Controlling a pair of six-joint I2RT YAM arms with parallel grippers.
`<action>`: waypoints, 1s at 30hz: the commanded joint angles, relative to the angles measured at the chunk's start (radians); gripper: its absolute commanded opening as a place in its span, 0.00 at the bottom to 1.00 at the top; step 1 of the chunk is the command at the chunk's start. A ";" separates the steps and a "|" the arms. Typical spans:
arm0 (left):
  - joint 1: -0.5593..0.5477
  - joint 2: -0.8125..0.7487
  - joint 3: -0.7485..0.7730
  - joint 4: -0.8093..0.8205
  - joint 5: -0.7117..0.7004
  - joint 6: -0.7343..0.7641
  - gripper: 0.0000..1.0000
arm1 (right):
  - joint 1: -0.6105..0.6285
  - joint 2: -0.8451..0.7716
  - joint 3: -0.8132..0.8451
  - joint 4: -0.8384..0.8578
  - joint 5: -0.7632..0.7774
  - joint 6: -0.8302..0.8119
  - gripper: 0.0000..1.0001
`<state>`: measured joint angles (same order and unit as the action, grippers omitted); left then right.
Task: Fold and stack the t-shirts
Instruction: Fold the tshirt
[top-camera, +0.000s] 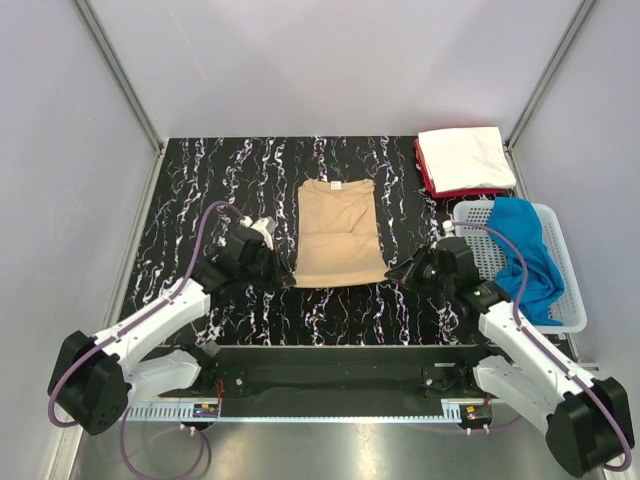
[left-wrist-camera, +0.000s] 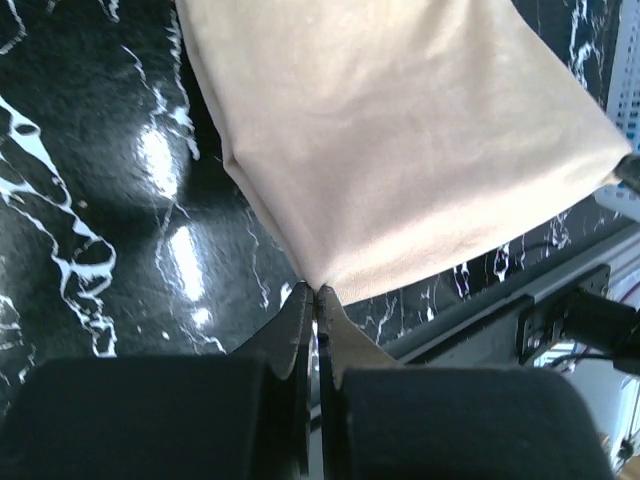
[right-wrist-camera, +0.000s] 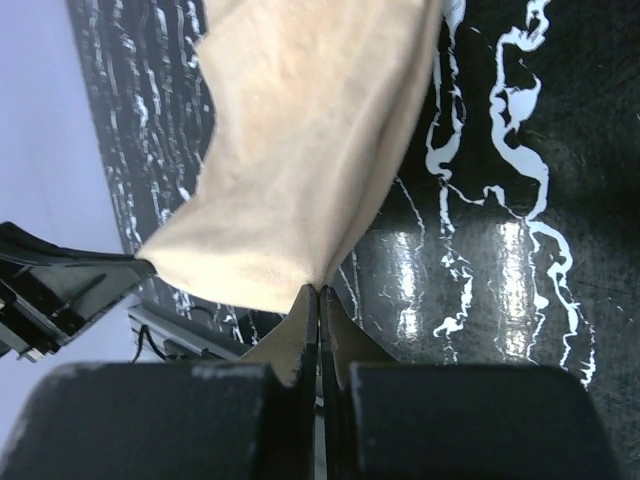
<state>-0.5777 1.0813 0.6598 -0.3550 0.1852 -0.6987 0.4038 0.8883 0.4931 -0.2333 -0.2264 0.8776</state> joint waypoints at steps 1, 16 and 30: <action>-0.027 -0.009 0.084 -0.042 -0.073 0.005 0.00 | 0.000 -0.034 0.010 -0.031 0.036 0.009 0.00; 0.167 0.400 0.647 -0.122 0.027 0.157 0.00 | -0.111 0.460 0.553 -0.083 -0.008 -0.203 0.00; 0.291 0.977 1.202 -0.070 0.102 0.191 0.00 | -0.226 1.064 1.160 -0.093 -0.195 -0.324 0.00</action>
<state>-0.3050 1.9919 1.7683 -0.4881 0.2367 -0.5293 0.1963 1.8637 1.5490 -0.3386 -0.3565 0.6056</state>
